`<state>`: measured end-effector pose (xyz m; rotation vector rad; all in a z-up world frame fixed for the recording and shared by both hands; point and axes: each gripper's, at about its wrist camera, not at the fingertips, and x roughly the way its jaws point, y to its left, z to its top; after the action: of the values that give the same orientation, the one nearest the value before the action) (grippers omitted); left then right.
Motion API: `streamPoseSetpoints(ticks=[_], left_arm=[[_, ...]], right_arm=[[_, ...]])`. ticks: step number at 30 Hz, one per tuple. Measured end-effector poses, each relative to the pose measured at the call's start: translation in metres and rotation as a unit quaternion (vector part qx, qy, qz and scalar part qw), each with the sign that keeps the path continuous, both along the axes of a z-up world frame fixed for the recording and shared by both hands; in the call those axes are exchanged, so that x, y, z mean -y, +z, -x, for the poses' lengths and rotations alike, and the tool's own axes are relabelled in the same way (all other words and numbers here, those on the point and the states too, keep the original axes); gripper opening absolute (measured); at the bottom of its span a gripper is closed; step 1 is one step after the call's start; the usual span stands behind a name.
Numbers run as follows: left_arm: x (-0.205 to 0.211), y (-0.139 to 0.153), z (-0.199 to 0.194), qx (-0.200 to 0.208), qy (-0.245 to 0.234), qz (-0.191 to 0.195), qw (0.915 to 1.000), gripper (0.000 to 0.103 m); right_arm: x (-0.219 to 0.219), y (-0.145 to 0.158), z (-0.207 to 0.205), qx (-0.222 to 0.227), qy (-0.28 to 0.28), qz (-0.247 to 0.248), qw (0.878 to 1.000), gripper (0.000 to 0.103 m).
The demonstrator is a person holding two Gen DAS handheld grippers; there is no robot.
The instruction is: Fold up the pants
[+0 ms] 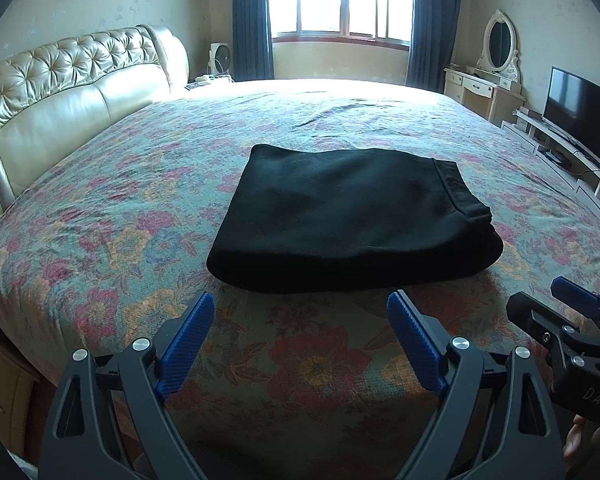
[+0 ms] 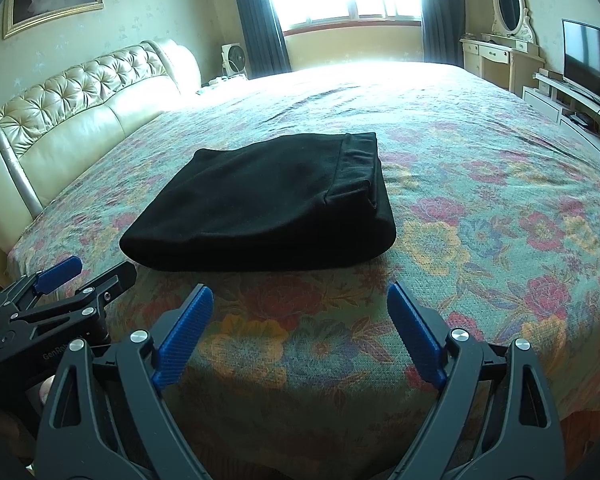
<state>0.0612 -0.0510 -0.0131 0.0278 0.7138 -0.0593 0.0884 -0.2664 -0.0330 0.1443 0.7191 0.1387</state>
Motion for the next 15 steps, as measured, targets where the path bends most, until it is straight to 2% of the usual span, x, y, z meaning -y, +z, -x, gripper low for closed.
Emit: streamPoseSetpoints(ticks=[7,11,15], left_arm=[[0.005,0.009,0.004,0.022,-0.013,-0.013,0.9996,0.087],[0.003,0.009,0.005,0.023,-0.02,0.011,0.9995,0.087],[-0.003,0.006,0.001,0.008,-0.019,0.045,0.9988,0.087]], right_arm=[[0.001,-0.004,0.0,-0.007,0.0,-0.005,1.0,0.089],[0.004,-0.002,0.0,-0.004,-0.004,-0.005,1.0,0.089],[0.012,-0.001,-0.001,-0.005,-0.014,-0.012,1.0,0.089]])
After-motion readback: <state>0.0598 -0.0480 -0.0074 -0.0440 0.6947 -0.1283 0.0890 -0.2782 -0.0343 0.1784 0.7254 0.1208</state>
